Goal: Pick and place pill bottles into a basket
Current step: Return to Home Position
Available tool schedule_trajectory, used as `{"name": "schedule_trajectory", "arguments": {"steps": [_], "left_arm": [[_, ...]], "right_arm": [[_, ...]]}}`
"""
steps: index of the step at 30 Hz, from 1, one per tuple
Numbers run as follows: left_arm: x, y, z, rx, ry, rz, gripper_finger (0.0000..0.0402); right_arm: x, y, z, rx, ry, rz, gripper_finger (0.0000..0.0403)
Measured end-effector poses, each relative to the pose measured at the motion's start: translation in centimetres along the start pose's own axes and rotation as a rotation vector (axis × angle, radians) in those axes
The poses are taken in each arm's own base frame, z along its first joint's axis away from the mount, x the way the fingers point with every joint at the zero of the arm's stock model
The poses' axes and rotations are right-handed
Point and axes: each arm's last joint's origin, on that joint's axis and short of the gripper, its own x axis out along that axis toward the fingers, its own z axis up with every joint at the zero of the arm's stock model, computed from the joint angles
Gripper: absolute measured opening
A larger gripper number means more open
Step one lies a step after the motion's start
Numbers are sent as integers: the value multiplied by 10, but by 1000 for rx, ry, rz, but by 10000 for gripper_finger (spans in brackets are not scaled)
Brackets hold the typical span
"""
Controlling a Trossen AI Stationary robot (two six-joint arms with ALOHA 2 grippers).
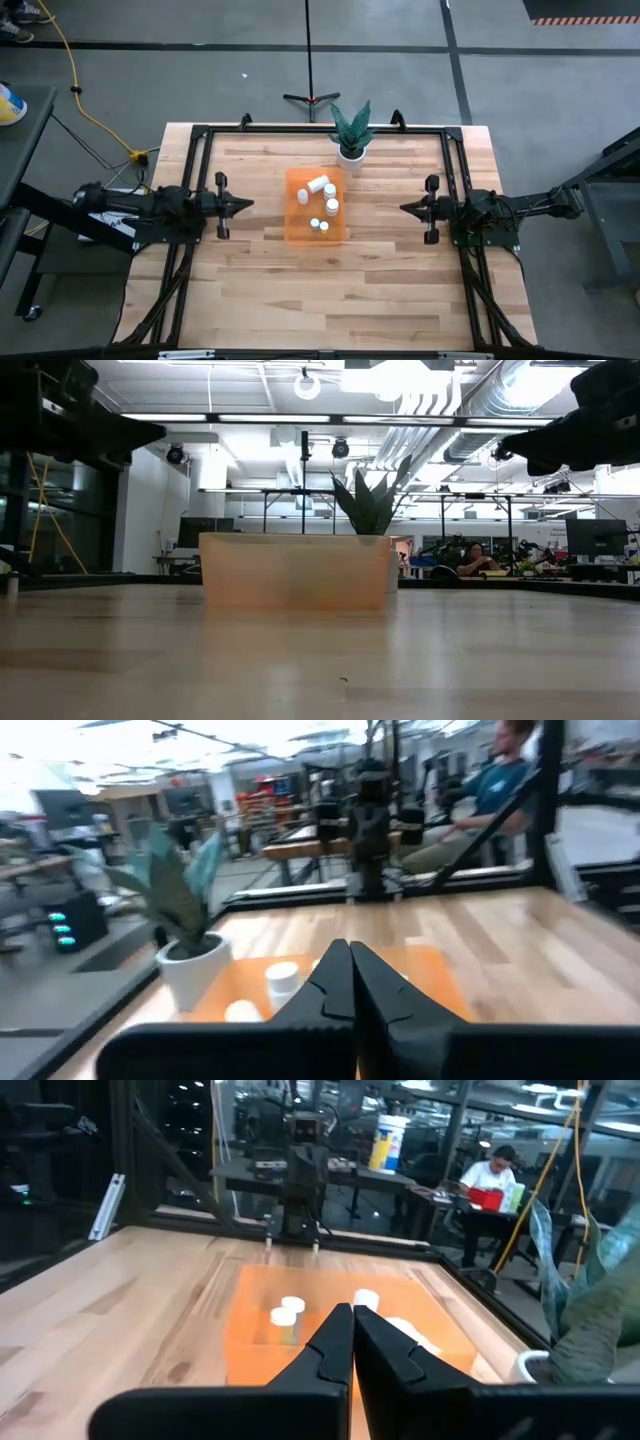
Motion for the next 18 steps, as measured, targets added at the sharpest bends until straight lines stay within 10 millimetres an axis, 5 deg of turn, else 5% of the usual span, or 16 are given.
{"name": "schedule_trajectory", "arguments": {"steps": [8, 18], "left_arm": [[2, 14, -12, -130, 98, -27, 35], [1, 9, -12, -109, 103, -81, 29]], "right_arm": [[0, 0, 2, 15, -18, 21, 1], [0, 0, -1, 37, 10, 5, 1]]}}
